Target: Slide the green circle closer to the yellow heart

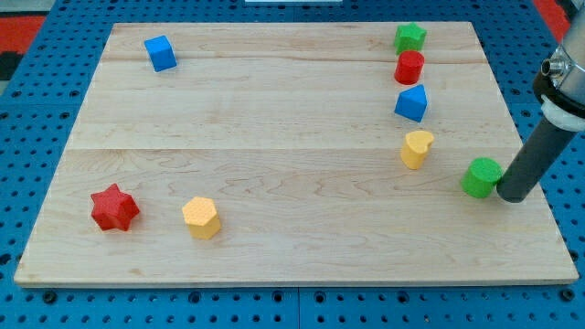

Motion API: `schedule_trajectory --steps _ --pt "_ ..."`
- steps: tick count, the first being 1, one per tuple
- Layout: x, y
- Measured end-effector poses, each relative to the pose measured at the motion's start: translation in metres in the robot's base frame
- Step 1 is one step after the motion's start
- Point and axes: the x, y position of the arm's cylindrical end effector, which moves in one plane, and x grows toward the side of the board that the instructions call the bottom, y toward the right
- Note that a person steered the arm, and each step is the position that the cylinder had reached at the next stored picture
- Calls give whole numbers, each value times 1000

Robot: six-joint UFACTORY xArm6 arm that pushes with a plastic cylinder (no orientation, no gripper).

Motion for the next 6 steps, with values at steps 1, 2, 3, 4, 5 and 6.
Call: schedule_trajectory --steps 1,2,3,4,5,6 --pt "-10 5" --pt "-23 5" --pt "-19 2" --pt "-18 -15" --pt "-18 -36" --pt "-18 -43"
